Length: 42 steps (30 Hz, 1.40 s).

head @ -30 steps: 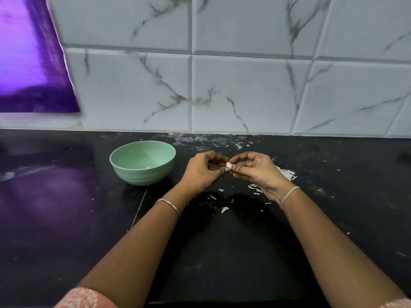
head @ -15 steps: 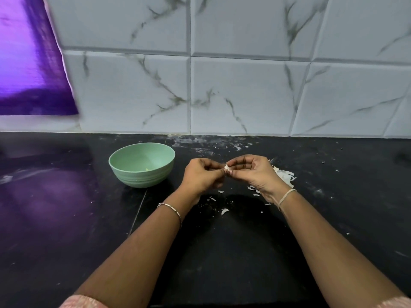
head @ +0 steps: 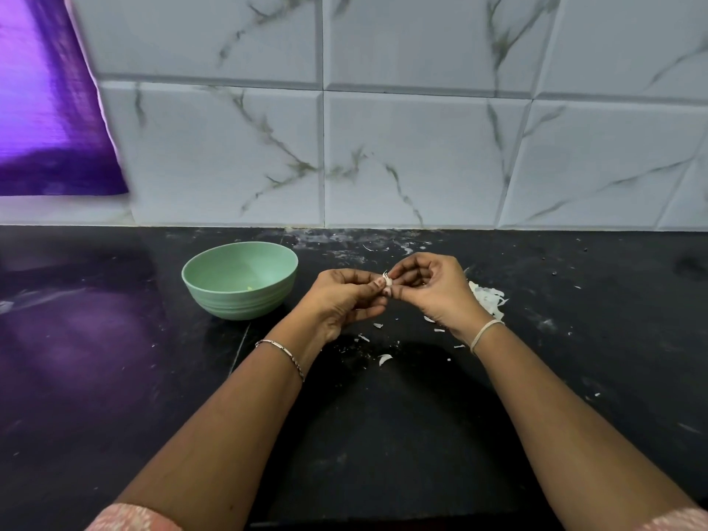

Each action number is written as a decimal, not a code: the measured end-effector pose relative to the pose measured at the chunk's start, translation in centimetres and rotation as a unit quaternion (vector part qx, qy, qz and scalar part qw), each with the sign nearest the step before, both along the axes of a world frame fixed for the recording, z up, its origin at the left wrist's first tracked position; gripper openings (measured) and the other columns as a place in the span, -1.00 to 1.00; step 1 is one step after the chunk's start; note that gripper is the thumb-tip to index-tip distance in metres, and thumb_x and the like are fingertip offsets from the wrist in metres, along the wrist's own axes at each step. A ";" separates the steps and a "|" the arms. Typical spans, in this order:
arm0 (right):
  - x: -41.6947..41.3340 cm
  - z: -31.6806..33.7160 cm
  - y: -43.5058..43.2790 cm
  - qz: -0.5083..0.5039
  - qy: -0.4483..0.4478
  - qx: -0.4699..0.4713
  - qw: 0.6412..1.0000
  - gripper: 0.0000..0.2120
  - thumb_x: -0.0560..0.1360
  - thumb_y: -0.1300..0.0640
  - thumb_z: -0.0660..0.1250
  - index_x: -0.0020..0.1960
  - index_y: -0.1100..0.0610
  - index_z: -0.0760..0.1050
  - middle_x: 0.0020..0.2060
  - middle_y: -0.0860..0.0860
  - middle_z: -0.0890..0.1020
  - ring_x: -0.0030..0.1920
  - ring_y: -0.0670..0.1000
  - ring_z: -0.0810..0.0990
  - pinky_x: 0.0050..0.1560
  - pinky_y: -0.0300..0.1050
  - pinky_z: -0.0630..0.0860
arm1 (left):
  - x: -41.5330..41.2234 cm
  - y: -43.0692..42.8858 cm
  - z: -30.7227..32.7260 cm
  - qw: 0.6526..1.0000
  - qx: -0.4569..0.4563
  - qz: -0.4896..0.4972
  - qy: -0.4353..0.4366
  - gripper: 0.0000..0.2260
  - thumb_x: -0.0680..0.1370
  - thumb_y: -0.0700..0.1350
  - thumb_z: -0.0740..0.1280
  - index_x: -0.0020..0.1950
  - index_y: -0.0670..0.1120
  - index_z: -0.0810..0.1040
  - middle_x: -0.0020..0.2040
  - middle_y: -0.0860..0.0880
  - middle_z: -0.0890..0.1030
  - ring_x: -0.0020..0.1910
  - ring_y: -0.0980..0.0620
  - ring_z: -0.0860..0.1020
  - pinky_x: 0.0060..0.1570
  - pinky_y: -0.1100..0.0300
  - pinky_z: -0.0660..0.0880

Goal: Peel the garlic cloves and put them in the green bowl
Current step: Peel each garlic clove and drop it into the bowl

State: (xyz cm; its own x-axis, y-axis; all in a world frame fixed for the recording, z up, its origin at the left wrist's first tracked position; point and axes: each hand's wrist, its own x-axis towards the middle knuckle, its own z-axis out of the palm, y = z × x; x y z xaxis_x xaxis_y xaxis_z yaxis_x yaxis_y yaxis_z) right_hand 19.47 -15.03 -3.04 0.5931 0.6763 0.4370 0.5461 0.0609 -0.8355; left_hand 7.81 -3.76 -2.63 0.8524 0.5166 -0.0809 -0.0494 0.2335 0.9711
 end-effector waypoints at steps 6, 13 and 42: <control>0.1 0.4 -0.1 0.013 -0.024 -0.007 1.000 -0.79 0.31 0.42 0.53 -0.18 0.18 0.61 -0.29 0.03 0.64 -0.30 -0.18 0.59 -0.21 -0.35 0.52 | -0.2 -0.1 0.5 1.000 -0.018 -0.003 0.006 -0.94 0.51 -0.31 0.38 -0.13 -0.20 0.61 -0.36 -0.09 0.67 -0.44 0.11 0.62 -0.38 0.26 0.60; 0.1 0.5 0.1 0.013 -0.048 -0.028 0.998 -0.76 0.32 0.40 0.54 -0.21 0.09 0.61 -0.30 0.02 0.66 -0.30 -0.17 0.60 -0.20 -0.34 0.53 | 0.0 -0.4 0.4 1.000 0.008 0.021 0.002 -0.93 0.54 -0.31 0.36 -0.15 -0.22 0.57 -0.39 -0.09 0.64 -0.48 0.12 0.59 -0.40 0.27 0.60; 1.8 0.1 -1.3 0.042 0.028 -0.114 0.992 -0.94 0.57 0.29 0.30 -0.02 0.17 0.53 -0.19 0.08 0.60 -0.24 -0.06 0.61 -0.19 -0.27 0.59 | -0.4 2.2 0.0 0.775 0.586 0.026 0.237 -0.77 0.54 -0.21 0.25 -0.09 0.16 0.47 -0.01 0.07 0.66 -0.03 -0.02 0.60 0.02 0.03 0.56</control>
